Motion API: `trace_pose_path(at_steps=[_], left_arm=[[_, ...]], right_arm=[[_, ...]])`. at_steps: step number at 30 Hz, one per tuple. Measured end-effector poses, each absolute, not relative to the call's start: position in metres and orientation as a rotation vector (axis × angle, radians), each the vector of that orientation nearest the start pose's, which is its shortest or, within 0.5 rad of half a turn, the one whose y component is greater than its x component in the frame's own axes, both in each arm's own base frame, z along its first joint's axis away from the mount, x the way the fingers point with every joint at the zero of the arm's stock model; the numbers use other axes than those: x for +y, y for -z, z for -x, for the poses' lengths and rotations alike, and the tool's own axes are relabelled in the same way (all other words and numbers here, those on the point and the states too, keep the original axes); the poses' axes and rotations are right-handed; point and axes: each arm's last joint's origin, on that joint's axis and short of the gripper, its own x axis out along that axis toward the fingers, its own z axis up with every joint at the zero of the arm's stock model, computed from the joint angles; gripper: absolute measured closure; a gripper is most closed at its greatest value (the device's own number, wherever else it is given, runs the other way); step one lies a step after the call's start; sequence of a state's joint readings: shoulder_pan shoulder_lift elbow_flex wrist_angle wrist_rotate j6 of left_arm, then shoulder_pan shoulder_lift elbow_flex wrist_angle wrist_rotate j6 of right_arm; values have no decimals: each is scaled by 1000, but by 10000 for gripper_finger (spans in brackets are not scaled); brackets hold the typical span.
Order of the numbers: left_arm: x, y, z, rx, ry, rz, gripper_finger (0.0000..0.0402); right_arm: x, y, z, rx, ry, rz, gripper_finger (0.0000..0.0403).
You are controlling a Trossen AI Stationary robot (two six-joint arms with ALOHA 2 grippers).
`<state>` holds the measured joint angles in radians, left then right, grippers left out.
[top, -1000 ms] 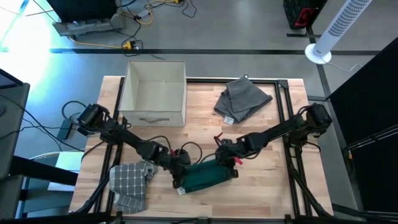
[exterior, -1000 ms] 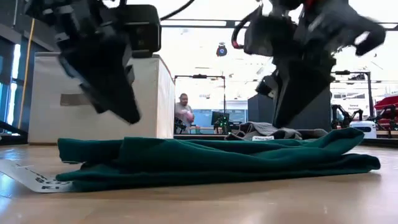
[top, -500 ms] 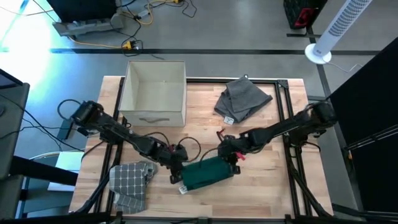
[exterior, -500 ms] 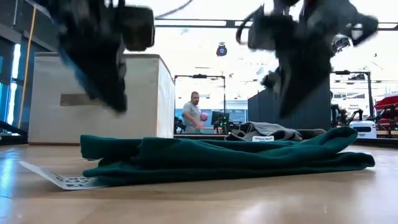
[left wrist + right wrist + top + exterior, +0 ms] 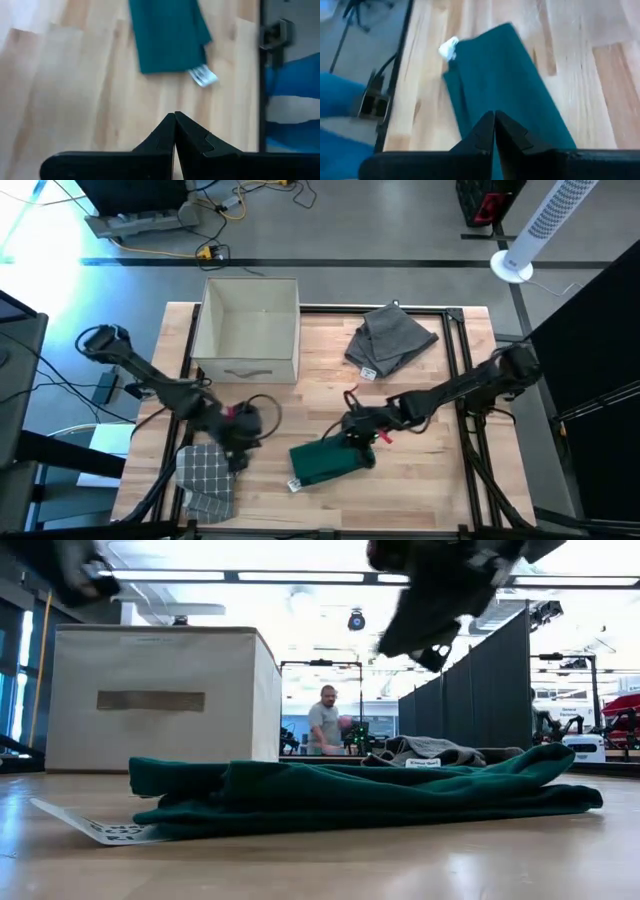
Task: Fold towel
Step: Fold the green towel
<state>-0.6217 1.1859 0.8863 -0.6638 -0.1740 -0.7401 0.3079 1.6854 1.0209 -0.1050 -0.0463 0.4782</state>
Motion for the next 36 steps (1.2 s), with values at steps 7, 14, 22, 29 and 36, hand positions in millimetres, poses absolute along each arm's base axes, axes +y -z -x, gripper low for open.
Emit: trace_pose_path(at_steps=[7,14,22,29,36], left_arm=[[-141,-258,-146,919,130,279,401],[-146,-262,-135,899,171,238,401],[-151,-261,-127,880,174,185,401],[-150,-260,-124,891,160,162,401],[-148,-259,-123,891,142,138,401]], right_arm=[[134,-171,-384,882,-104,-405,403],[151,-144,-399,968,-55,-474,403],[162,-128,-376,1198,-7,-433,403],[195,-134,-340,1406,-102,-368,403],[207,-153,-278,1716,7,-114,403]])
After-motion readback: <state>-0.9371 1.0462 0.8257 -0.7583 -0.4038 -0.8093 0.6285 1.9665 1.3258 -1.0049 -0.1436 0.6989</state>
